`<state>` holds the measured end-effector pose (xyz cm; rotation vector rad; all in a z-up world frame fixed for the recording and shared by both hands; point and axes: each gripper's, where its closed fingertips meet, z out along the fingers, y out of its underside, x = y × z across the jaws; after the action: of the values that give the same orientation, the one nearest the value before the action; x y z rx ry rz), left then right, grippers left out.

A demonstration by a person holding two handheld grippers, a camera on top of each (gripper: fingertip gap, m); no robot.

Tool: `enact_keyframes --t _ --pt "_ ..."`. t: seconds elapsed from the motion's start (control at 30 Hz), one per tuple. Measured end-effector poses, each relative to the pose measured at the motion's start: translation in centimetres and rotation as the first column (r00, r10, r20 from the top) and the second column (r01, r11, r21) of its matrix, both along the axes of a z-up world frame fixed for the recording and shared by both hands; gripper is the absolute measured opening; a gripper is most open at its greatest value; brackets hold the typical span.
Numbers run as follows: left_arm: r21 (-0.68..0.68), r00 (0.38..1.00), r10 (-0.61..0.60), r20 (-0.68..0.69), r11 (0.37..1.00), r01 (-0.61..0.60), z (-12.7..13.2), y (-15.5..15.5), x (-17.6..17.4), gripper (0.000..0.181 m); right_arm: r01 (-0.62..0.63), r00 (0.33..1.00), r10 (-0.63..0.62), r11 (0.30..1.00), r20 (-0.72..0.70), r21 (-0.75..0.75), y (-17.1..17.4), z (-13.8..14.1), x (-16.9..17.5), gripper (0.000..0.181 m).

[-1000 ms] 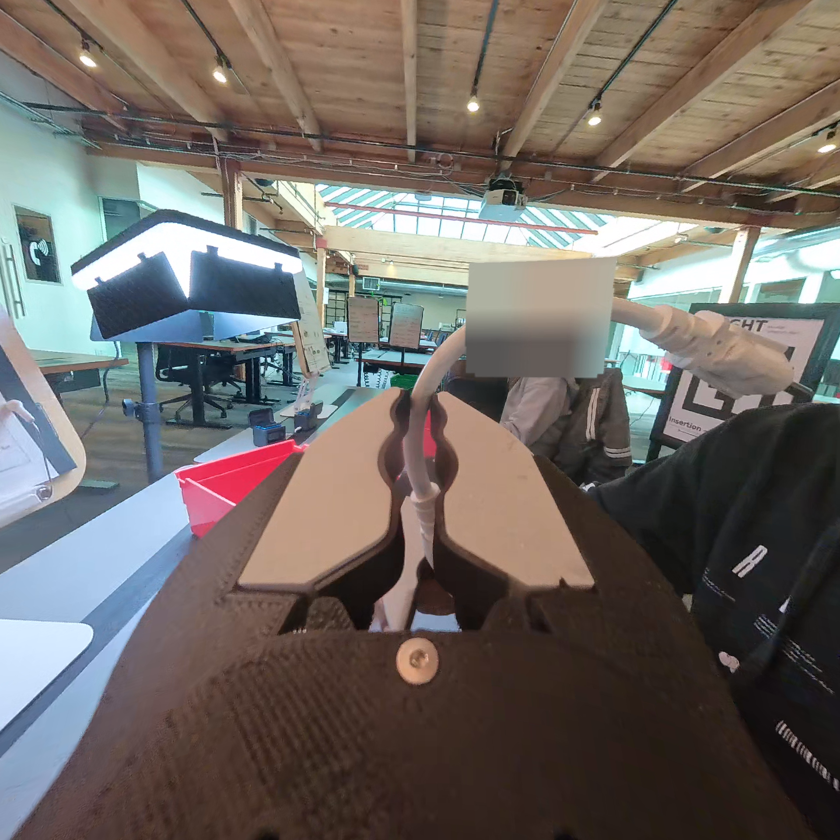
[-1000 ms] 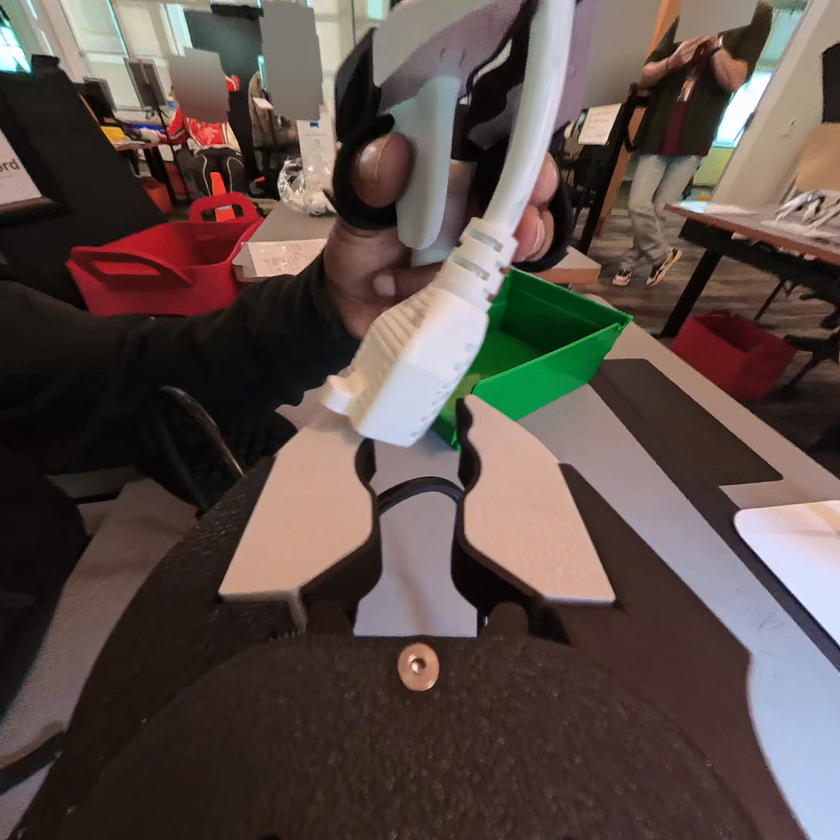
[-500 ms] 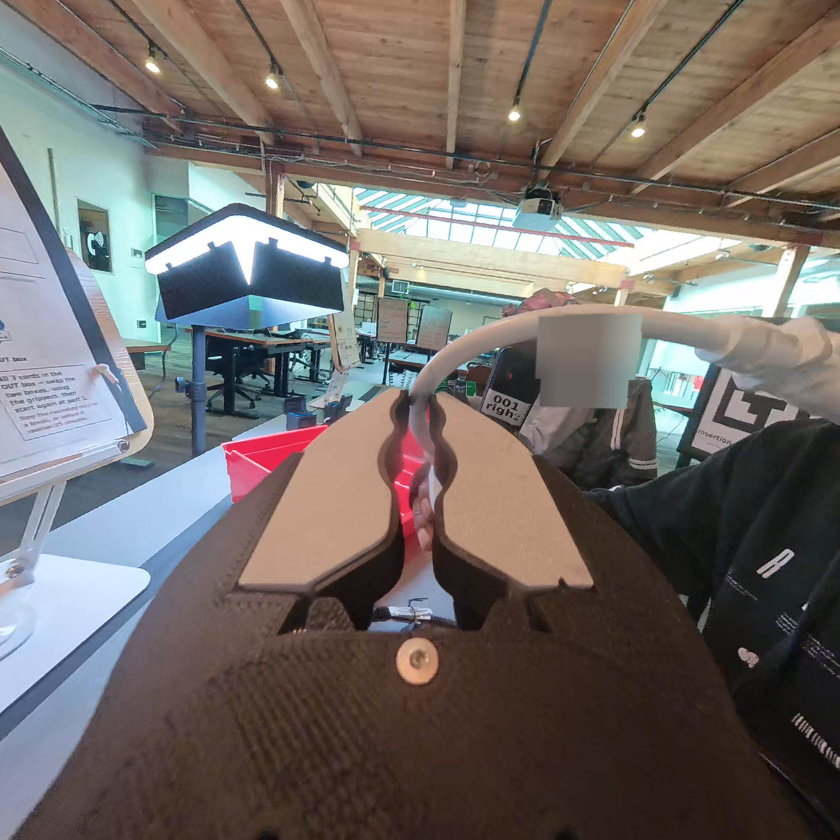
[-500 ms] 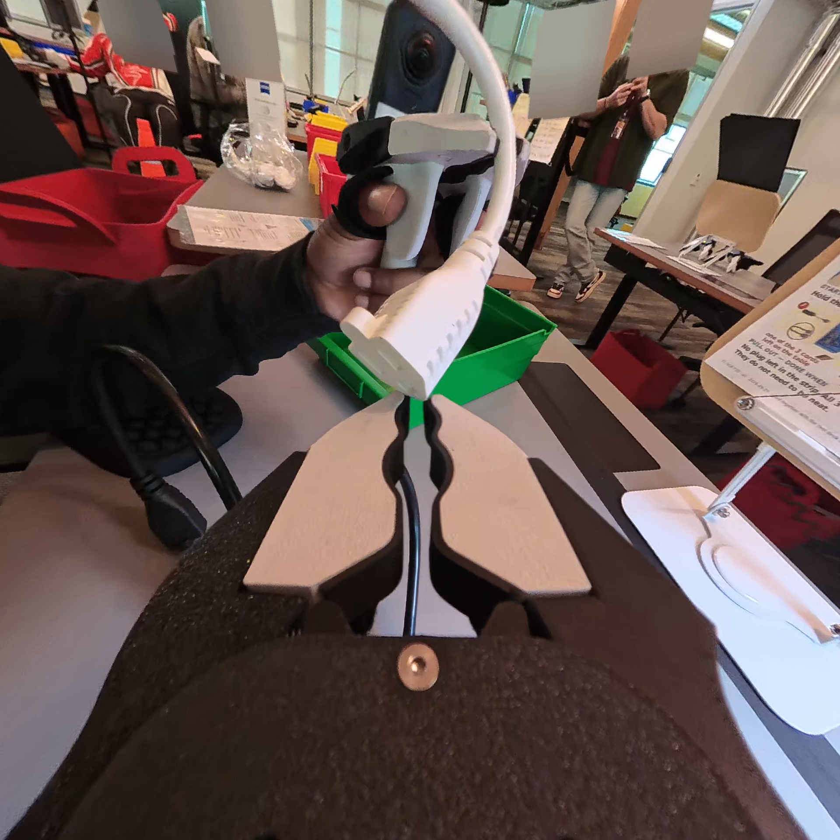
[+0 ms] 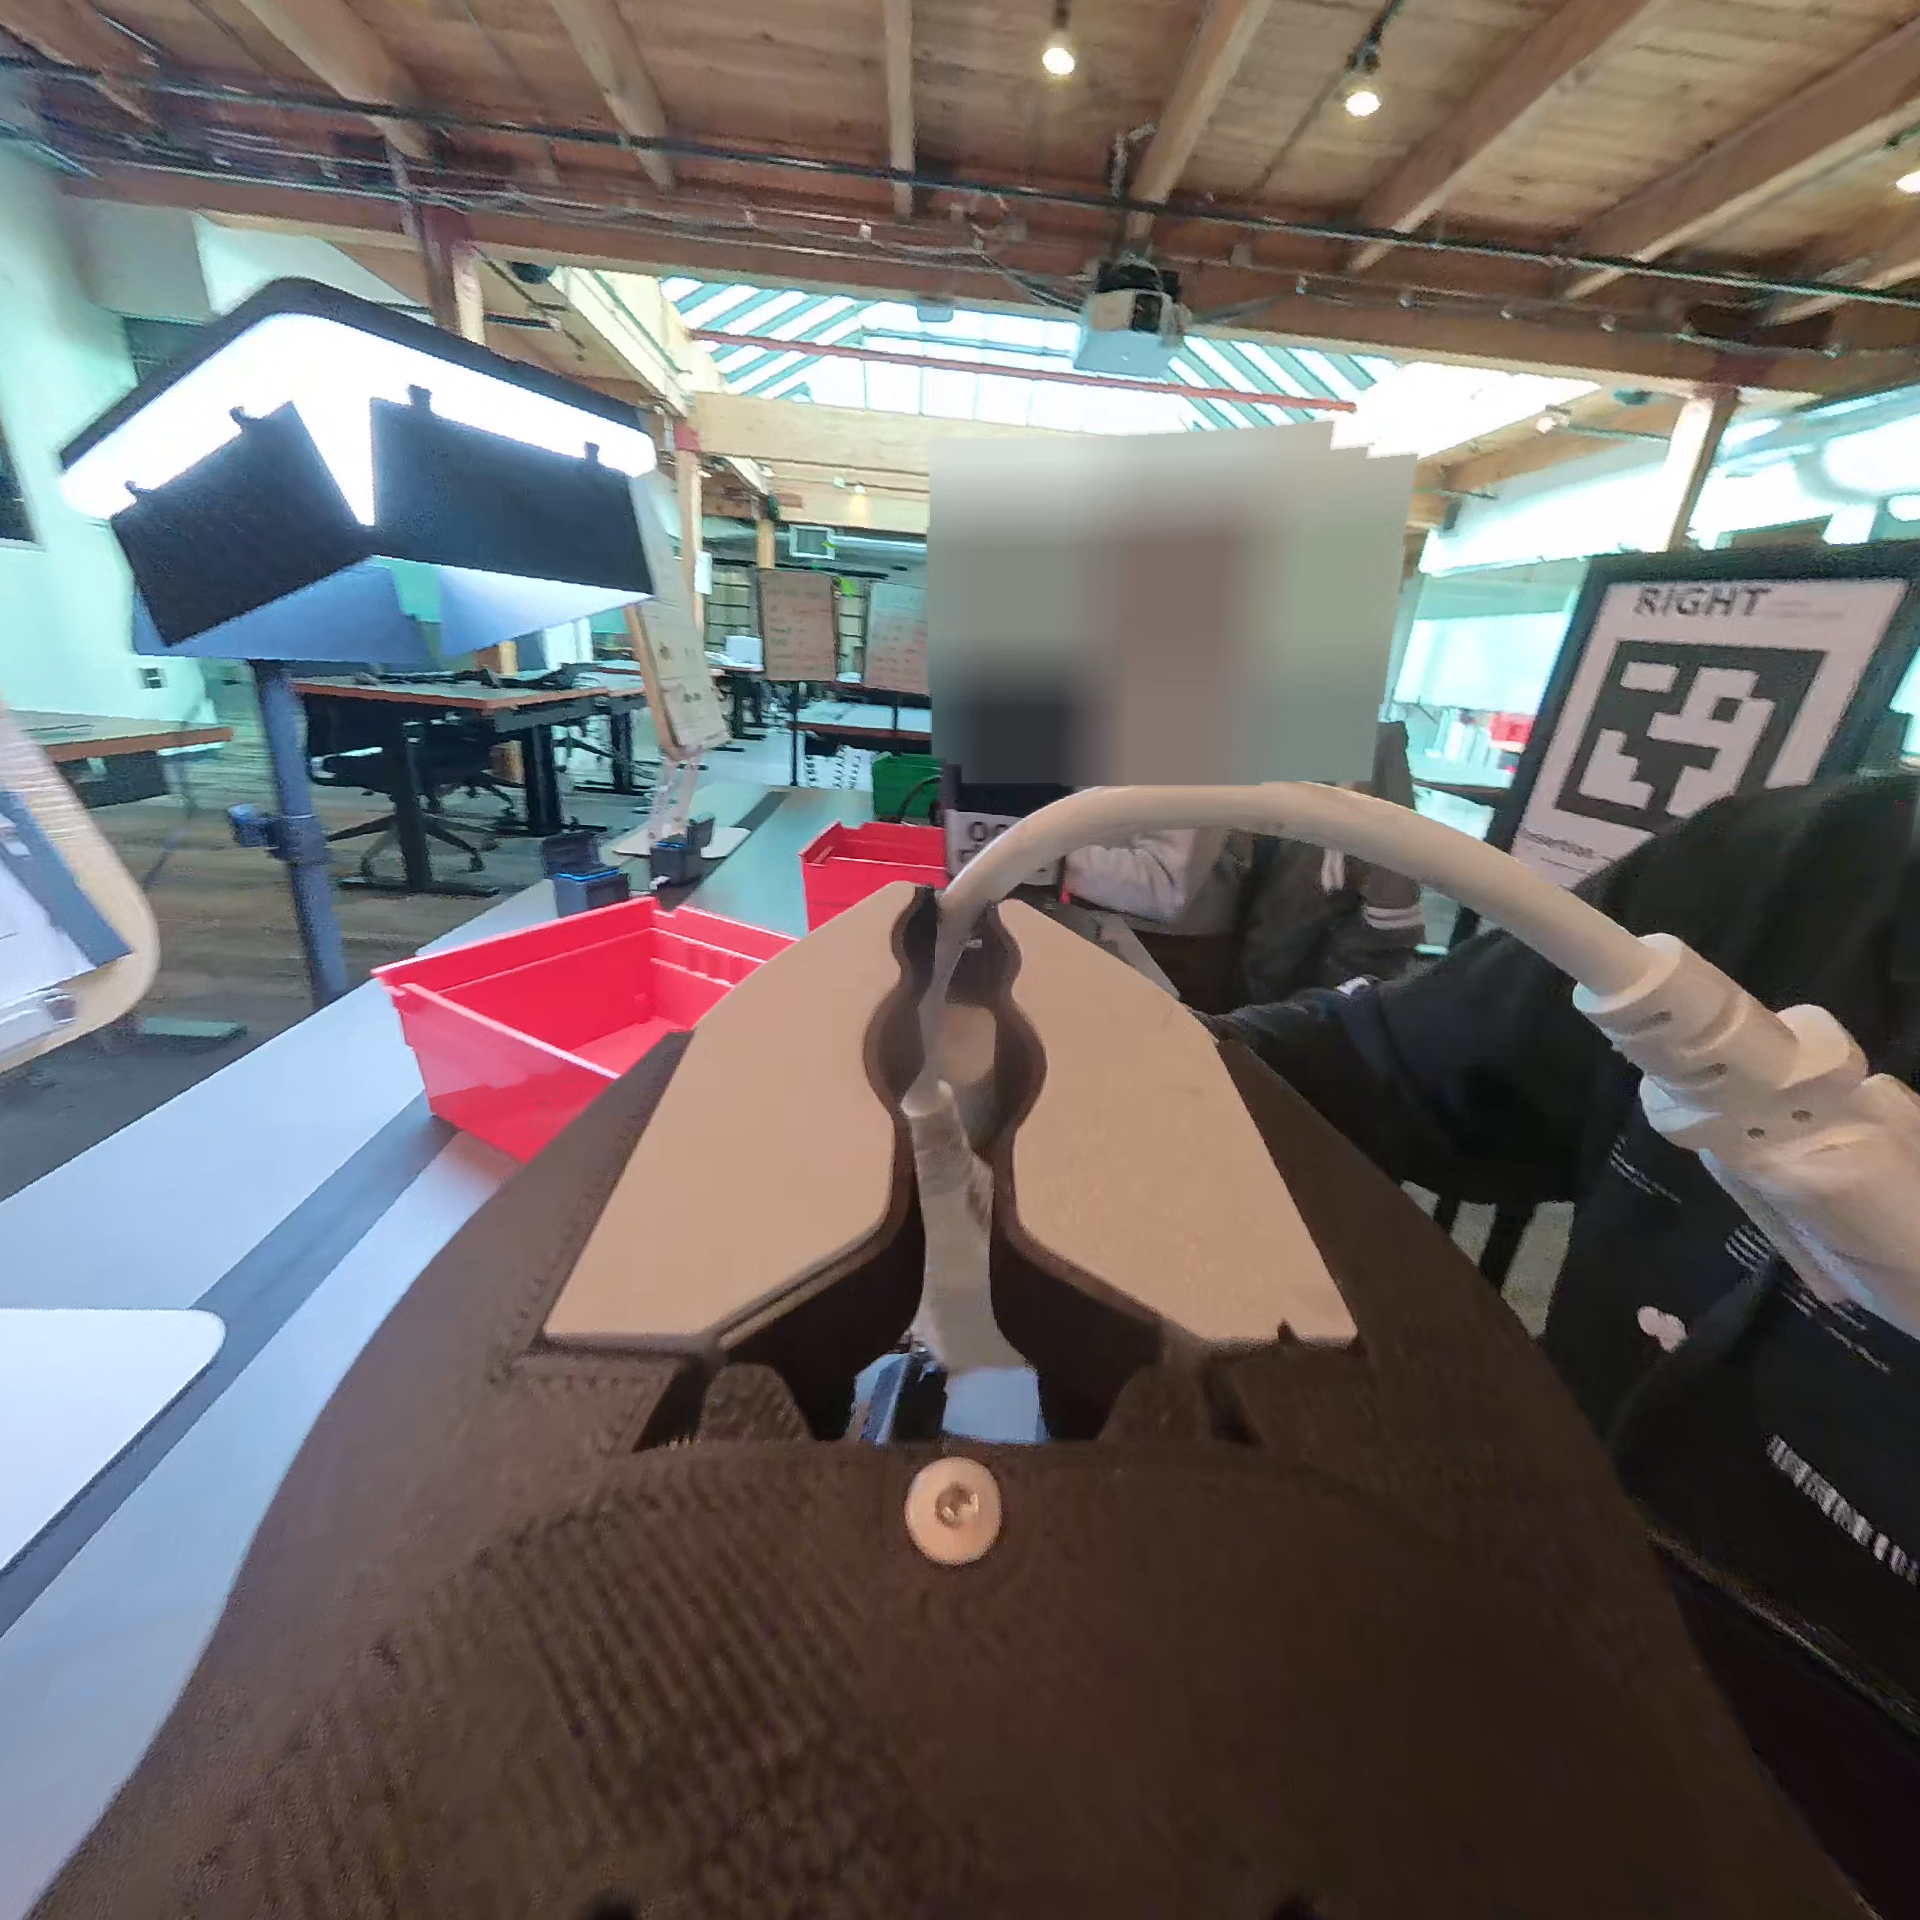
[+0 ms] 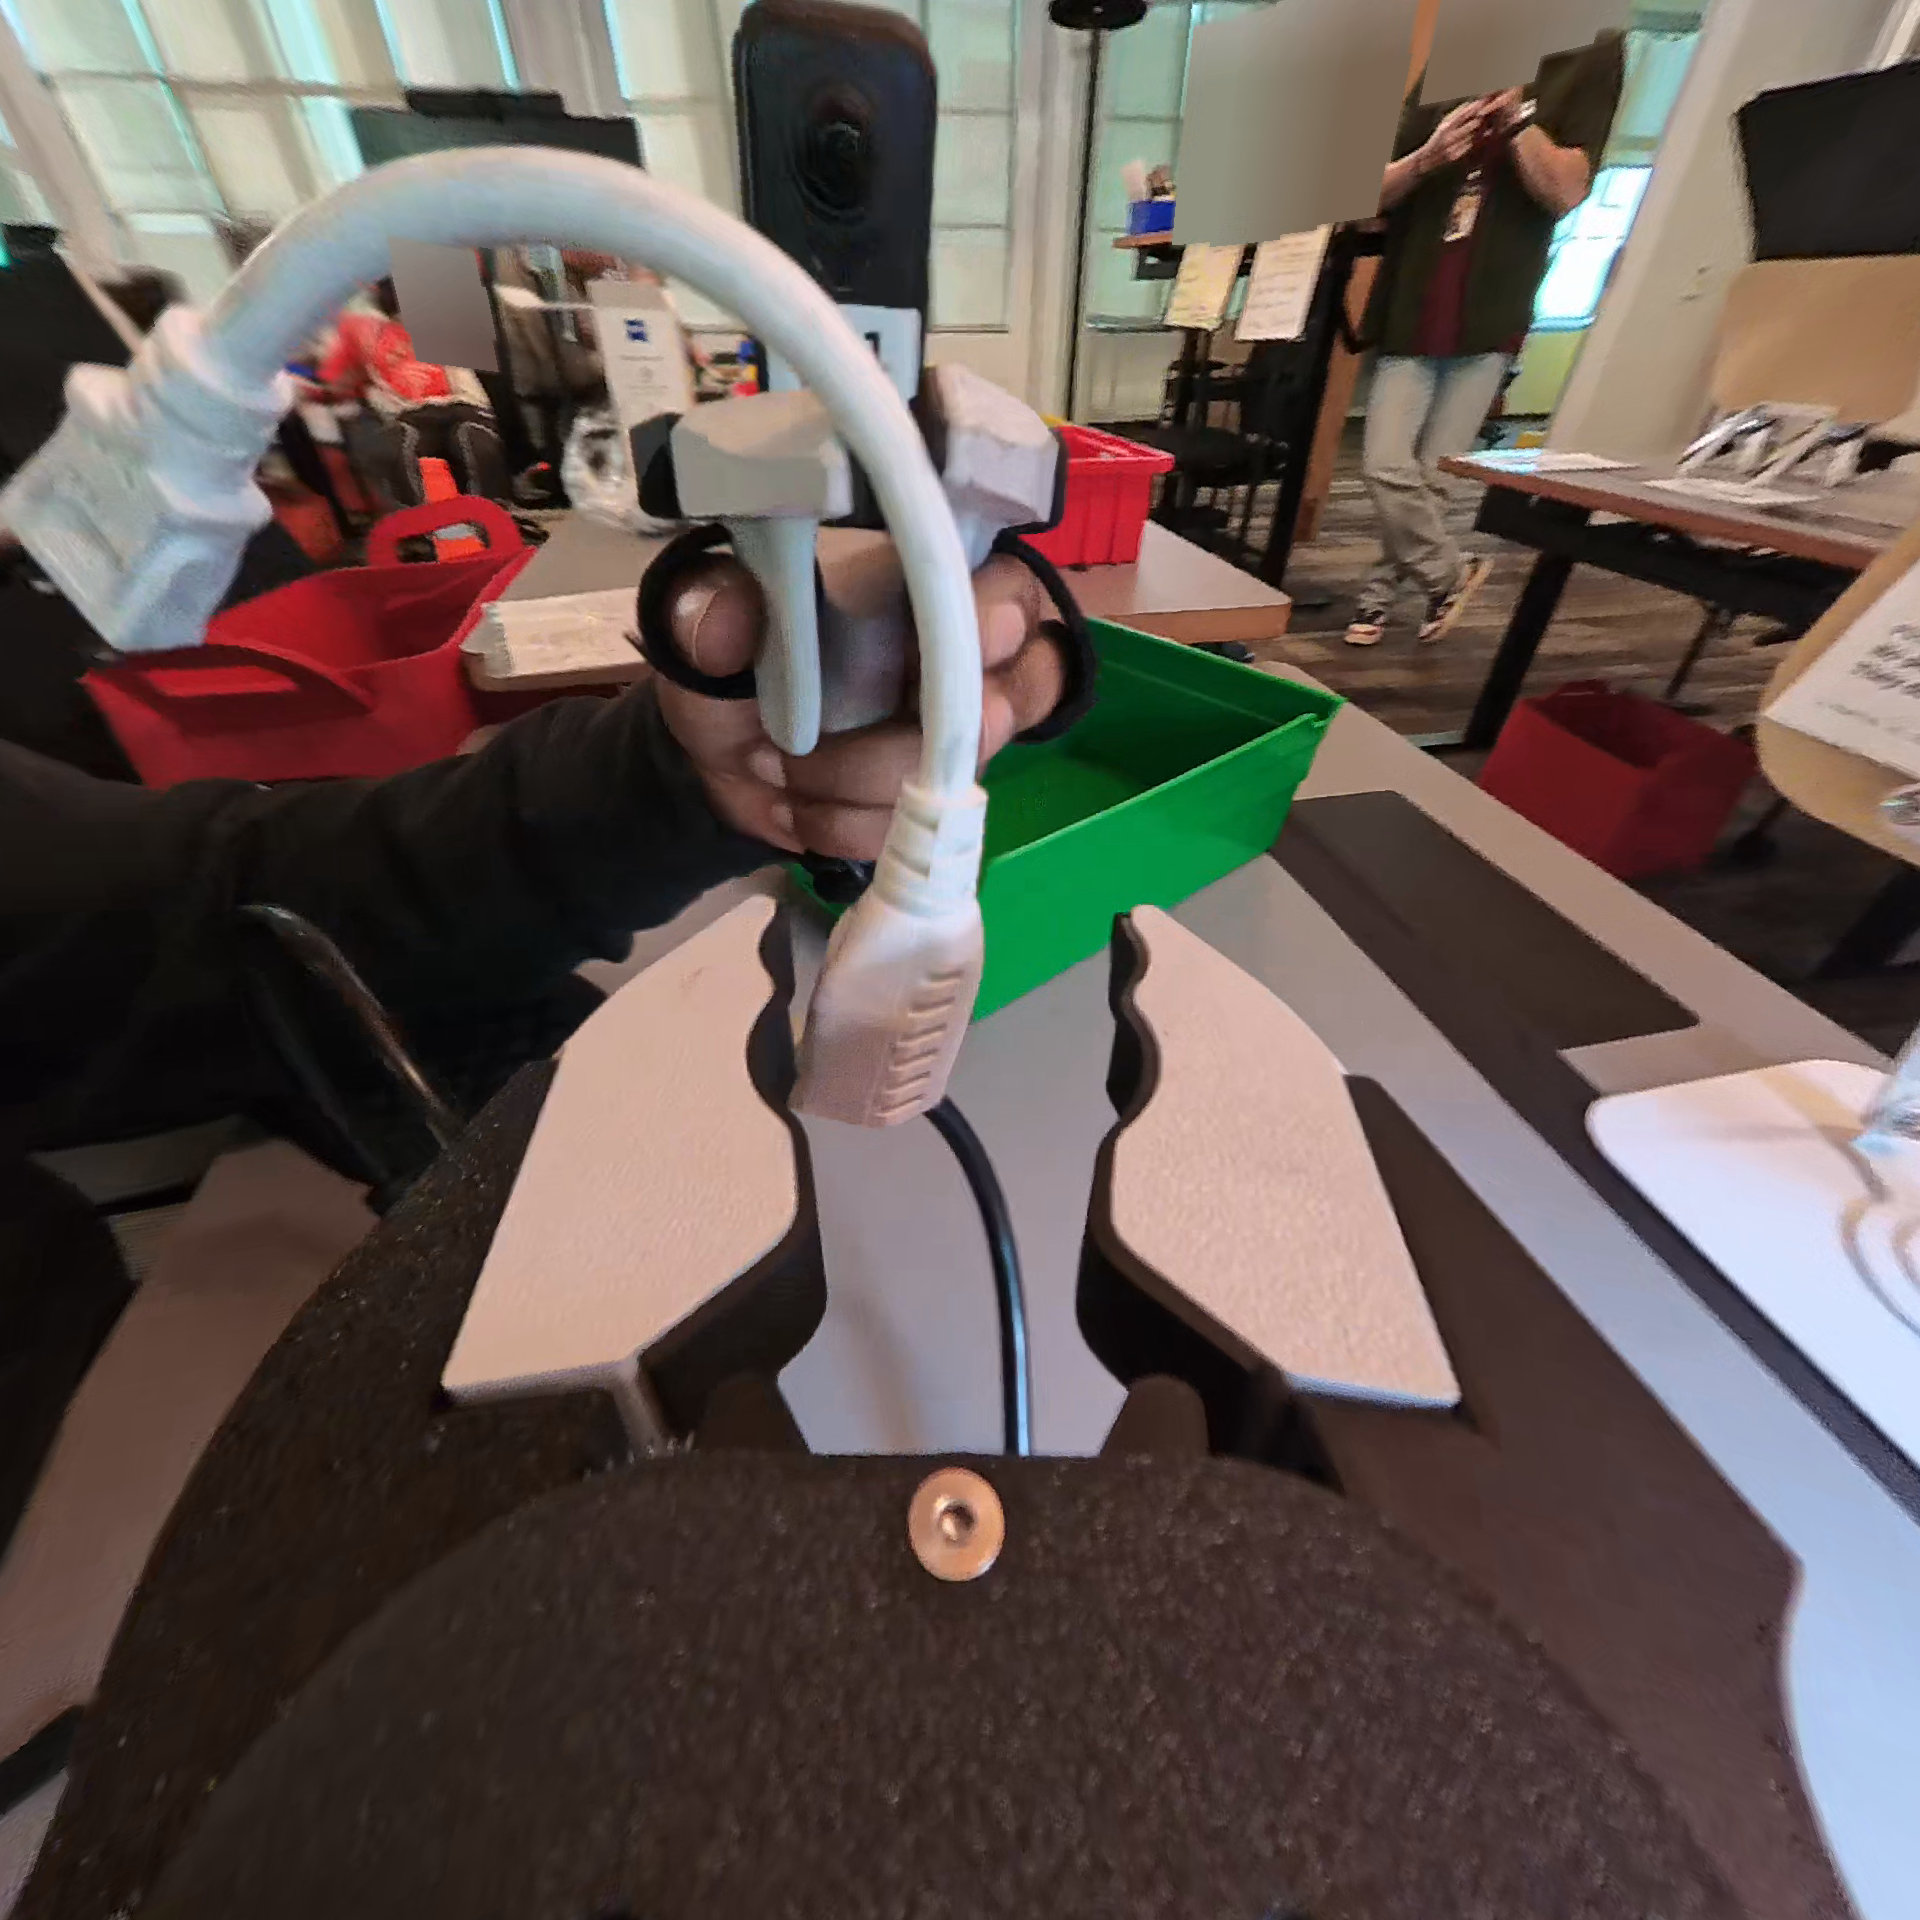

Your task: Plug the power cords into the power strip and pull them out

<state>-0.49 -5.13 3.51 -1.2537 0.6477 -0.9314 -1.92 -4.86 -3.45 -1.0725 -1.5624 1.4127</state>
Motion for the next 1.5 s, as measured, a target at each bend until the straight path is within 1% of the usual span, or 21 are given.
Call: enact_keyframes --t 0.03,0.07,0.1,0.2,0.27,0.3,0.4,0.47,0.57,0.67,0.73,0.8,0.93,1.0,1.07,1.13,1.2,1.27,1.33,1.43,1.5 --pt "-0.001 1.0 -0.013 -0.006 1.0 0.013 -0.2 0.0 0.5 0.009 -0.026 1.0 0.026 0.999 0.004 -0.021 -0.4 -0.1 -0.1 0.048" --pt "-0.009 1.0 -0.015 -0.011 1.0 0.015 -0.4 0.1 0.8 0.008 -0.029 1.0 0.029 0.999 -0.002 -0.018 -0.6 -0.1 -0.2 0.032" --pt "-0.017 1.0 -0.012 -0.017 1.0 0.012 -0.6 0.3 0.9 0.009 -0.006 1.0 0.006 1.0 -0.015 0.004 -0.4 -0.1 -0.2 0.022" --pt "-0.055 0.999 -0.018 -0.033 0.998 0.017 -1.3 0.4 0.4 0.01 0.026 0.999 -0.029 0.996 0.029 0.085 0.6 -0.4 0.5 0.021" --pt "-0.08 0.998 0.011 -0.055 0.997 -0.015 -1.8 0.7 -0.4 0.01 0.062 0.996 -0.07 0.991 0.062 0.122 1.7 -0.1 1.2 0.021" --pt "-0.101 0.998 0.03 -0.058 0.994 -0.036 -2.2 0.9 -0.9 0.004 0.097 0.993 -0.107 0.983 0.057 0.158 2.4 0.4 1.5 0.021" --pt "-0.181 0.996 0.064 -0.059 0.981 -0.074 -3.1 1.5 -2.4 0.014 0.15 0.982 -0.174 0.952 0.071 0.266 3.8 1.7 2.7 0.02" --pt "-0.212 0.987 0.131 -0.092 0.966 -0.148 -3.9 2.0 -3.7 0.017 0.196 0.966 -0.245 0.898 0.078 0.395 5.0 1.8 3.0 0.019" --pt "-0.222 0.961 0.204 -0.185 0.944 -0.244 -5.4 1.6 -4.7 0.026 0.172 0.96 -0.251 0.88 0.126 0.444 5.6 1.9 3.2 0.019" --pt "-0.225 0.942 0.228 -0.248 0.932 -0.285 -6.5 0.3 -4.4 0.035 0.192 0.942 -0.302 0.841 0.145 0.505 6.8 2.6 3.4 0.019" --pt "-0.226 0.945 0.232 -0.231 0.932 -0.284 -6.6 -0.7 -4.0 0.039 0.21 0.93 -0.333 0.827 0.153 0.522 7.4 3.2 3.6 0.019" --pt "-0.237 0.948 0.235 -0.213 0.929 -0.284 -6.7 -1.5 -3.5 0.04 0.242 0.926 -0.356 0.817 0.128 0.524 7.8 4.2 3.7 0.019" --pt "-0.213 0.923 0.3 -0.24 0.912 -0.352 -7.1 -1.4 -3.0 0.045 0.278 0.937 -0.341 0.862 0.077 0.424 7.2 6.9 3.6 0.019" --pt "-0.205 0.922 0.319 -0.222 0.909 -0.363 -6.6 -1.4 -2.8 0.041 0.317 0.921 -0.38 0.859 0.086 0.402 7.5 7.3 3.6 0.019" --pt "-0.185 0.904 0.34 -0.258 0.901 -0.392 -6.5 -1.6 -2.5 0.043 0.372 0.902 -0.425 0.855 0.076 0.362 8.0 7.8 3.8 0.019" --pt "-0.158 0.875 0.374 -0.309 0.886 -0.435 -6.8 -1.8 -2.0 0.048 0.419 0.886 -0.461 0.847 0.059 0.326 8.5 8.3 4.1 0.019" --pt "-0.104 0.816 0.469 -0.337 0.843 -0.527 -6.6 -1.4 -2.2 0.046 0.451 0.874 -0.484 0.839 0.039 0.303 8.9 8.8 4.4 0.019" --pt "-0.001 0.717 0.591 -0.371 0.771 -0.636 -6.0 -0.7 -2.8 0.041 0.468 0.87 -0.492 0.846 0.037 0.256 9.0 8.9 4.4 0.019" --pt "0.067 0.62 0.664 -0.418 0.703 -0.708 -5.8 0.2 -3.2 0.044 0.484 0.868 -0.496 0.854 0.02 0.189 8.9 9.2 4.2 0.019" --pt "0.13 0.533 0.745 -0.401 0.622 -0.772 -4.7 1.1 -3.7 0.038 0.494 0.867 -0.498 0.861 -0.002 0.119 8.4 9.5 4.0 0.019" --pt "0.229 0.411 0.807 -0.425 0.535 -0.813 -4.2 1.4 -4.9 0.031 0.508 0.861 -0.508 0.857 -0.023 0.091 8.3 9.7 4.2 0.019"
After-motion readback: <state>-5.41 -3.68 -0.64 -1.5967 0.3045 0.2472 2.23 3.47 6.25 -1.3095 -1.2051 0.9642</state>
